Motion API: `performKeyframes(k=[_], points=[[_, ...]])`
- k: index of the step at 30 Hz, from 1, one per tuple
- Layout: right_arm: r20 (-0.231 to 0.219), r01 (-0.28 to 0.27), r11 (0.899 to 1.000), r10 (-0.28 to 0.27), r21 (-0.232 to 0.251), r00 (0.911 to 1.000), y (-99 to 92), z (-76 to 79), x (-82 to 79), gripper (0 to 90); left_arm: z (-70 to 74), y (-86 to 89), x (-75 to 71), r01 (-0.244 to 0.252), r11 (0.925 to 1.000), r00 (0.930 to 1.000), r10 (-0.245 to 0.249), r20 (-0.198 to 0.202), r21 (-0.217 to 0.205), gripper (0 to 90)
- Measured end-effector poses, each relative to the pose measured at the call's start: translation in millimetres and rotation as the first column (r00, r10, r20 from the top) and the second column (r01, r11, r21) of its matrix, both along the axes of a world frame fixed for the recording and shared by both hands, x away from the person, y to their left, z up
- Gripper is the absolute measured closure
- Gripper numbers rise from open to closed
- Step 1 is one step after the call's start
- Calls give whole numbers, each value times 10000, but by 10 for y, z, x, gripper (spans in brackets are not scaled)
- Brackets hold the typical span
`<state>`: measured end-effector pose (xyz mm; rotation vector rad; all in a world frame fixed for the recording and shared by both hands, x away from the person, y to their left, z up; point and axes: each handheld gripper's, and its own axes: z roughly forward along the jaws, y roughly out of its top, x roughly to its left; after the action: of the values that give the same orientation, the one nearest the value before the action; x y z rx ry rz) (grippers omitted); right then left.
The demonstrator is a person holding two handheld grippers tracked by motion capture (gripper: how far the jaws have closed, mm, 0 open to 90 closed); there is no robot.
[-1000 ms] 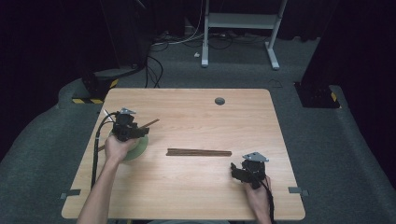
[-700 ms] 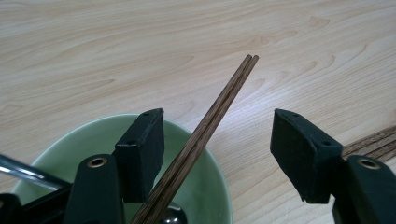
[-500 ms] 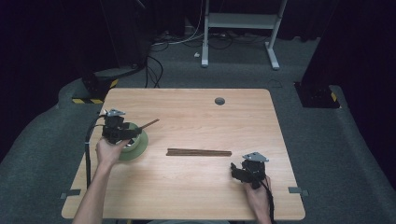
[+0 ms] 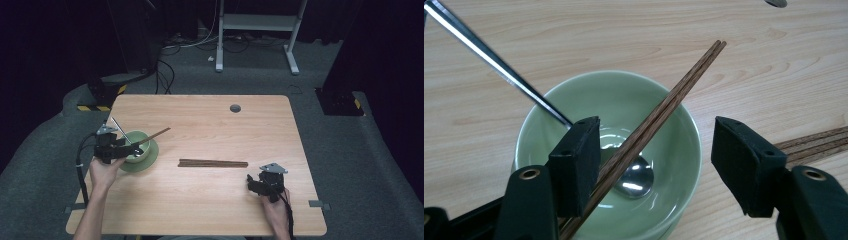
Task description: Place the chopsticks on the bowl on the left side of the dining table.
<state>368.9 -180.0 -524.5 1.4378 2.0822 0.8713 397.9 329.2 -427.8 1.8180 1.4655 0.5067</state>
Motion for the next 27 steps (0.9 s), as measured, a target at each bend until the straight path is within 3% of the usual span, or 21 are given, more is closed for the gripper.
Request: performKeyframes(k=[7,12,20,27], points=[[-3,2,10000,-2,3,10000,0,0,0,227,-14,84,-157,-131,9999,9999,131,-41,-62,367],[-2,2,10000,-2,2,10000,0,0,0,227,-75,122,-247,-350,9992,9988,356,-325,197,368],[-2,3,10000,-3,0,10000,0,0,0,227,-172,152,-389,-559,9984,9968,563,-560,91,370],[-1,0,10000,0,-1,10000,0,0,0,227,-236,163,-415,-677,9976,9944,683,-804,110,370]])
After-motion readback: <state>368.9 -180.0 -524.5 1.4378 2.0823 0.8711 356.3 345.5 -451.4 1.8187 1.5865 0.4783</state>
